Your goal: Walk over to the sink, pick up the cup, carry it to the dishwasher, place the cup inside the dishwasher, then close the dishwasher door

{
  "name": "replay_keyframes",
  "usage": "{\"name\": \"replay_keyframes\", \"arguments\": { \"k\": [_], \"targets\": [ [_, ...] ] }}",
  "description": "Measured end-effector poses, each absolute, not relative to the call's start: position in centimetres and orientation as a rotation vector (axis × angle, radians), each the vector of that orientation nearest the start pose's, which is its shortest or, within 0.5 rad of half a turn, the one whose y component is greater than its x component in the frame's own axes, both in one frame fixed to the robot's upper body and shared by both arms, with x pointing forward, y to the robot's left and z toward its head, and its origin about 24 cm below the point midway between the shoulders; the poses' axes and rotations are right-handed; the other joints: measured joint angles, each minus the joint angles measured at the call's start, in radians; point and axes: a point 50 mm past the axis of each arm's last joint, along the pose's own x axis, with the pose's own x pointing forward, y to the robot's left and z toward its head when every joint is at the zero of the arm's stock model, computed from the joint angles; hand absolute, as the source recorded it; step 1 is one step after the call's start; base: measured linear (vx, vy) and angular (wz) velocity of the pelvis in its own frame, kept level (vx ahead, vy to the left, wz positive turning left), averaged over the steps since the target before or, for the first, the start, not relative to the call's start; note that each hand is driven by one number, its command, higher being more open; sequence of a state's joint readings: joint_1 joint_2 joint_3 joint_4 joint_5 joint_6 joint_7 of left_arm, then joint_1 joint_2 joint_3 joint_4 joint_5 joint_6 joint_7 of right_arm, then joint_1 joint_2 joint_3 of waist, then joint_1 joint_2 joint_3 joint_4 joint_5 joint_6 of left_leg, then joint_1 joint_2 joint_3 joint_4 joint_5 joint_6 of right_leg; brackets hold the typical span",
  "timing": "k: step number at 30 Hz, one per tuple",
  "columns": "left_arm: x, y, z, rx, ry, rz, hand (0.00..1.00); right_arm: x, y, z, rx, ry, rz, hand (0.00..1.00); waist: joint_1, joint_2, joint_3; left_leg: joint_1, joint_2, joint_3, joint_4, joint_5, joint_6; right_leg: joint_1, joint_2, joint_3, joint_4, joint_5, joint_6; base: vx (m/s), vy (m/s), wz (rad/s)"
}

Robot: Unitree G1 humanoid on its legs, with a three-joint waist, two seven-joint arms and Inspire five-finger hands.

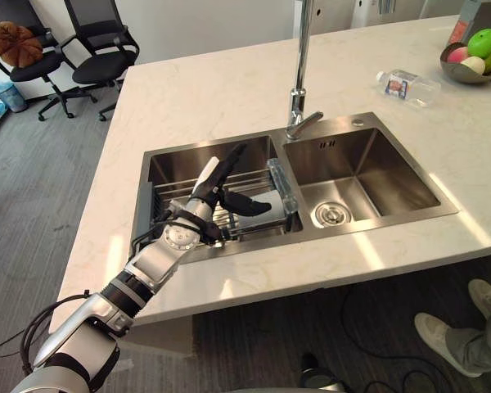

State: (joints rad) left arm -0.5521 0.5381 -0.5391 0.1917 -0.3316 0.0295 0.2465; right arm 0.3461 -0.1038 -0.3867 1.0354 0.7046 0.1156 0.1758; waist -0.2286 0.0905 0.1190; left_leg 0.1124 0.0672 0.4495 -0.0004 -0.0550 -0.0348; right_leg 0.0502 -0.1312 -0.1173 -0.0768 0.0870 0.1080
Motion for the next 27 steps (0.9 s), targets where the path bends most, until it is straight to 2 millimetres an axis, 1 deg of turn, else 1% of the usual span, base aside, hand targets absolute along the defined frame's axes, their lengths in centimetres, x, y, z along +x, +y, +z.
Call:
{"name": "replay_keyframes", "arguments": {
  "k": [1, 7, 12, 22, 27],
  "targets": [
    [33.08, 13.37, 12.09, 0.330, -0.189, -0.196, 1.00, -2.17, -22.66, -16.46, 0.823, 1.111, -0.791, 1.00, 0.002, -0.002, 0.002, 0.001, 0.000, 0.000, 0.000, 0.000, 0.000, 0.000, 0.000, 0.000, 0.002, 0.000, 0.000, 0.00, 0.000, 0.00],
    [33.31, 13.56, 12.39, 0.288, -0.205, -0.155, 1.00, -2.21, -22.54, -16.49, 0.827, 1.115, -0.791, 1.00, 0.009, -0.009, 0.006, 0.002, 0.001, 0.001, 0.000, 0.001, 0.000, 0.000, 0.000, 0.000, 0.002, 0.000, 0.000, 0.00, 0.000, 0.00],
    [33.41, 13.81, 12.38, 0.341, -0.219, -0.140, 1.00, -2.30, -22.13, -16.59, 0.838, 1.122, -0.790, 1.00, 0.009, -0.025, 0.012, 0.002, 0.001, 0.003, -0.004, 0.002, 0.000, -0.002, 0.002, 0.000, 0.002, 0.000, 0.000, 0.00, 0.000, 0.00],
    [33.36, 13.69, 12.47, 0.444, -0.253, -0.141, 1.00, -2.42, -21.95, -16.64, 0.844, 1.127, -0.793, 1.00, 0.008, -0.029, 0.010, 0.002, 0.000, 0.005, -0.004, 0.002, 0.000, -0.004, 0.001, 0.000, 0.002, 0.000, 0.000, 0.00, 0.000, 0.00],
    [33.31, 13.49, 12.41, 0.496, -0.262, -0.170, 1.00, -2.52, -21.90, -16.65, 0.848, 1.132, -0.796, 1.00, 0.007, -0.030, 0.010, 0.002, 0.000, 0.006, -0.004, 0.002, 0.000, -0.005, 0.002, 0.001, 0.002, 0.000, 0.000, 0.00, 0.000, 0.00]
  ]
}}
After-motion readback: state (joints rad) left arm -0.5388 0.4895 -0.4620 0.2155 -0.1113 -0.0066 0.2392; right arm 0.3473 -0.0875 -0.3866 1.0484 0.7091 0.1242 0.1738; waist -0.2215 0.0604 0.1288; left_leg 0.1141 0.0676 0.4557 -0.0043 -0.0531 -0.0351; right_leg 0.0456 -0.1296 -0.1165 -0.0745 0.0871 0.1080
